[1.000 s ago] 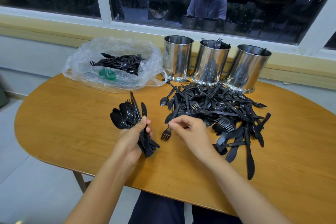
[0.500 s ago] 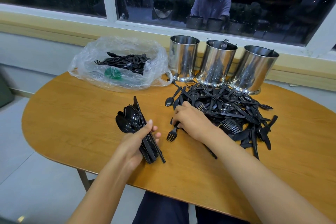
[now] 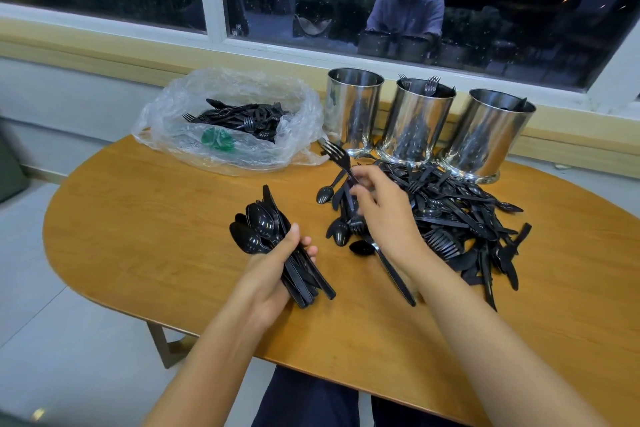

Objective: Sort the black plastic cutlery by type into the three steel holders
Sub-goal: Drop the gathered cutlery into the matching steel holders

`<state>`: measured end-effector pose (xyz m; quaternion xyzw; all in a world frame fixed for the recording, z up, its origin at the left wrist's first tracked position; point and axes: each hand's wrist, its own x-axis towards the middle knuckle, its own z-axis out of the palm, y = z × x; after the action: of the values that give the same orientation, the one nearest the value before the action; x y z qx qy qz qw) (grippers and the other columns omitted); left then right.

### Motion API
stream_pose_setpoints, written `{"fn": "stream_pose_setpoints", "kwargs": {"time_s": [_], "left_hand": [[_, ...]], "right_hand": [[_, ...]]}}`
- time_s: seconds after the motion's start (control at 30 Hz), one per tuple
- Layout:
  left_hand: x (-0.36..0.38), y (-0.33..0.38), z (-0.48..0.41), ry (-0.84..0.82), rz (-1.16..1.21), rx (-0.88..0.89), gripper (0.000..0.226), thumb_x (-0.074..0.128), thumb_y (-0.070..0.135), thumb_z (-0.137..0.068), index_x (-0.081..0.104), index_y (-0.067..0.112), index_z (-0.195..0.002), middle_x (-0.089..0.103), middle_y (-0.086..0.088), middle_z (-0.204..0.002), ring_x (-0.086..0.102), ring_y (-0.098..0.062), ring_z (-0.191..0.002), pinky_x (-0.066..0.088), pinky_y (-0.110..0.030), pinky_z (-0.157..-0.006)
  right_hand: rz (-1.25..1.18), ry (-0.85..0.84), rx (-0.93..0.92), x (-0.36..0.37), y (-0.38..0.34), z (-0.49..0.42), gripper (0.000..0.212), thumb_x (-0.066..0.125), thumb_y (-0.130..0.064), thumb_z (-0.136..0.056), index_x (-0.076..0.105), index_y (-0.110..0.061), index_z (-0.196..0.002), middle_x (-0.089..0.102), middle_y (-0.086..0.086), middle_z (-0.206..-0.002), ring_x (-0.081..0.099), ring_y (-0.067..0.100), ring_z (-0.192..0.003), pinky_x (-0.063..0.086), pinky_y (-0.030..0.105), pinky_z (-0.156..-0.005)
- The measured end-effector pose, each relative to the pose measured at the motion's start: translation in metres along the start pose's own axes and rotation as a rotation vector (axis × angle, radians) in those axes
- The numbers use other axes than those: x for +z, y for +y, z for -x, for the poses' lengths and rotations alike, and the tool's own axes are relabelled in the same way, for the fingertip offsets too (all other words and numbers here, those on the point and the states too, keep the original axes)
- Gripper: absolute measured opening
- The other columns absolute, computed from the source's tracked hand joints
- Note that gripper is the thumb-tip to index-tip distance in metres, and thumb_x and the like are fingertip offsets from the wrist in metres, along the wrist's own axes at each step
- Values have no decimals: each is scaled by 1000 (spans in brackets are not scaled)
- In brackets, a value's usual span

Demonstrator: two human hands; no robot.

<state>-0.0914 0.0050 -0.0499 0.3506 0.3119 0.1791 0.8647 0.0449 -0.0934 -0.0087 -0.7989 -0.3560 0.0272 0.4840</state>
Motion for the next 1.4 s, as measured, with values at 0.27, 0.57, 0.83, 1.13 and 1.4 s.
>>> {"fn": "stream_pose_setpoints", "kwargs": {"time_s": [0.27,0.57,0.83,1.13,1.4], "left_hand": [[30,-20,-2,-29,3,12,23,60,26,-93,65,6,-84,68,-6,-74,64,-20,-77,53,-41,-88],[43,-25,4,-10,-52,15,35,58,32,-95,71,5,-78,75,-17,-88,75,-24,-78,54,-37,-72],[57,-10,2,-30,-118,22,14,60,13,-95,73,6,-92,71,-12,-84,67,-20,-72,56,-38,-76],[124,15,-2,-270,-430,98,12,69,19,-88,78,10,-88,76,-12,-90,68,-19,-72,54,-34,-71],[174,22,-17,-316,-381,64,24,71,25,-87,71,12,-107,75,-17,-96,72,-28,-96,52,-48,-97]], "right_hand": [[-254,44,121,1,-3,42,15,69,-2,-86,72,-15,-91,64,-3,-68,63,5,-56,52,17,-54],[-98,66,51,8,8,60,6,76,-15,-82,77,-20,-86,71,-11,-77,59,-2,-67,46,11,-64],[-102,80,-25,-25,15,48,13,69,-18,-87,76,-30,-89,58,-8,-83,47,3,-73,37,14,-68],[-253,-191,140,-103,-10,-26,32,63,-35,-92,55,-26,-63,42,-12,-56,43,5,-50,34,20,-55],[-298,-78,57,-136,-9,-62,40,66,-41,-86,64,-3,-96,66,29,-90,58,28,-70,48,47,-63]]}}
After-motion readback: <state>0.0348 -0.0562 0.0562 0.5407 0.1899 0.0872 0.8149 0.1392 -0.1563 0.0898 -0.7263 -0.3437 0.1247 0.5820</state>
